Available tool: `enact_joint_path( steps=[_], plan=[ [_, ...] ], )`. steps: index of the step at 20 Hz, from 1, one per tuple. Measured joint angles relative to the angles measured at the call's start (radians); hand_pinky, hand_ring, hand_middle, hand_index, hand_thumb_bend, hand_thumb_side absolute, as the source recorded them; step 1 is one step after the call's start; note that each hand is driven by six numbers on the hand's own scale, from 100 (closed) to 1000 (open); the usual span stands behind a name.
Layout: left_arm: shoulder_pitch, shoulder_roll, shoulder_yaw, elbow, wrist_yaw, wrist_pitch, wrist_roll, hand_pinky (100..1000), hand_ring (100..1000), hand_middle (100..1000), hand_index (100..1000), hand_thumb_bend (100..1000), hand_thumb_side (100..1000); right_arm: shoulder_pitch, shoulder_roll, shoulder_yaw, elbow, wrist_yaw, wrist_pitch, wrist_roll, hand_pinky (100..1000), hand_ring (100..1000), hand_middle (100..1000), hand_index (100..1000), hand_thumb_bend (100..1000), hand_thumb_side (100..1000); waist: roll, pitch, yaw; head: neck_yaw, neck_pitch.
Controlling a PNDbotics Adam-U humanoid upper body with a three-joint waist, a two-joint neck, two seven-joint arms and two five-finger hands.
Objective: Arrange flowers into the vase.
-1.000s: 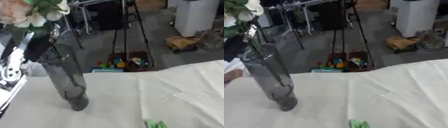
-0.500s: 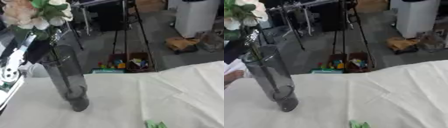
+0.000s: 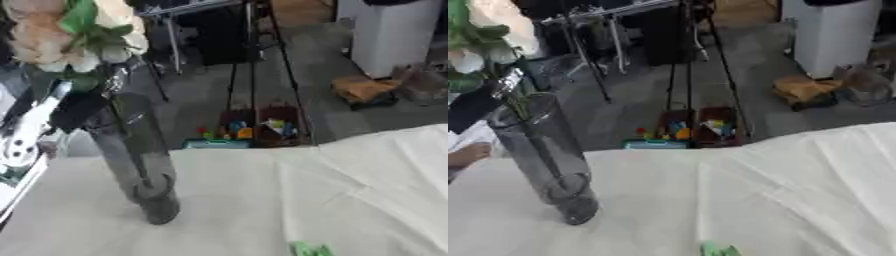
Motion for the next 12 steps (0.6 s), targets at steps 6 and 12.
enact_joint_path(
  steps=[6,12],
  plan=[
    [-0.001,0.0,0.006,0.001,0.022,-0.01,-0.06,955,1000,1000,1000,483,1000,0.0,0.0,0.0,-0.002,0.0,0.003,0.0,624,850,451,797,100,872,0.002,-0.003,0.001,0.0,0.0],
    [-0.004,0.0,0.007,0.015,0.04,-0.006,-0.09,959,1000,1000,1000,494,1000,0.0,0.0,0.0,-0.002,0.0,0.009,-0.002,623,850,448,797,100,872,0.004,-0.008,0.001,0.0,0.001]
  ],
)
